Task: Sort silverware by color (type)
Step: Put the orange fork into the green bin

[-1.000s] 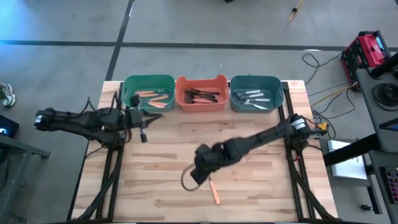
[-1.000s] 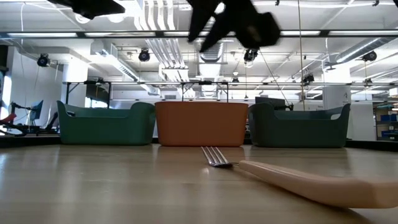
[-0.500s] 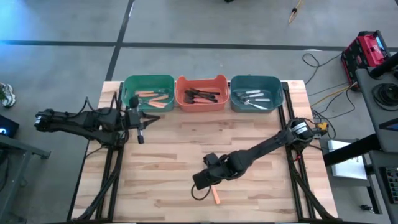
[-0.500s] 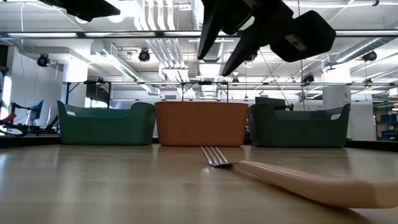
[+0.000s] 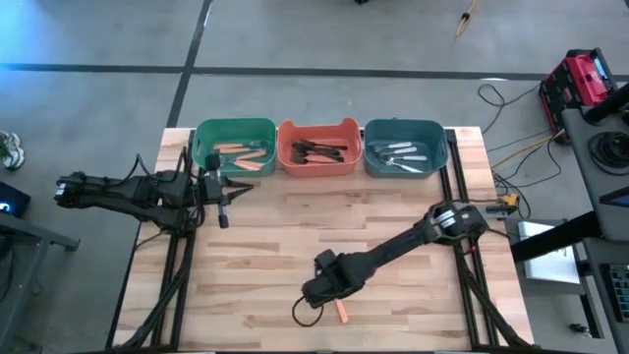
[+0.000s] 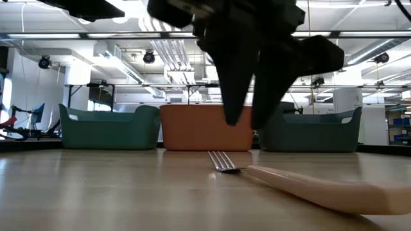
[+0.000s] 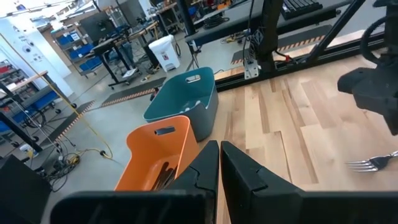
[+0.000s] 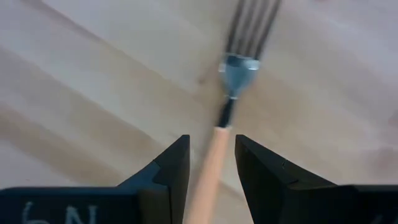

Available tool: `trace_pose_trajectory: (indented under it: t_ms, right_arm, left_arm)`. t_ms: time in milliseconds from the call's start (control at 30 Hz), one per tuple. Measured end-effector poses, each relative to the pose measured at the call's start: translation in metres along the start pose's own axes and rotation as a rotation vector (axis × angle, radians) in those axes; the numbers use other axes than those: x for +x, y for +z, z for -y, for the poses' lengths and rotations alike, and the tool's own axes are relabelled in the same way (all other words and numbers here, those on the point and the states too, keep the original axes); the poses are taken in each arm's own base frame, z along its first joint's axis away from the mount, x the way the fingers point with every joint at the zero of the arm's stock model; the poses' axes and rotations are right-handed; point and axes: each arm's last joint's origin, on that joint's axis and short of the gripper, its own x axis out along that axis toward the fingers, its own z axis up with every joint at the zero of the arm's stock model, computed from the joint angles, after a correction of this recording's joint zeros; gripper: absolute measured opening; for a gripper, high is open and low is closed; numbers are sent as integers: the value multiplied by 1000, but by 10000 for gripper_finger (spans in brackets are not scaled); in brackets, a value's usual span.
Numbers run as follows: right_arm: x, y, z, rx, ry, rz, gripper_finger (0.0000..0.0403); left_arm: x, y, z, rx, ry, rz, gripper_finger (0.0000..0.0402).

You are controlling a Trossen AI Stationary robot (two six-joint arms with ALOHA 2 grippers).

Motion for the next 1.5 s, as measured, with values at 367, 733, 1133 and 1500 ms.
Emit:
trace_pose_trajectory:
  t_ms: [367, 733, 1133, 1500]
  right_arm:
    - [0, 9, -25, -37, -53, -9, 136]
    - [4, 9, -20, 40, -100, -14, 195]
    - [26, 6, -17, 64, -92, -40, 180]
    - [42, 3, -9, 47, -130, -52, 172]
  left_arm:
    - [0, 0, 0, 0, 1, -1, 0]
    - [0, -1, 0, 2, -1, -4, 0]
    - [0, -1, 0, 4, -2, -8, 0]
    - [0, -1, 0, 12, -2, -11, 0]
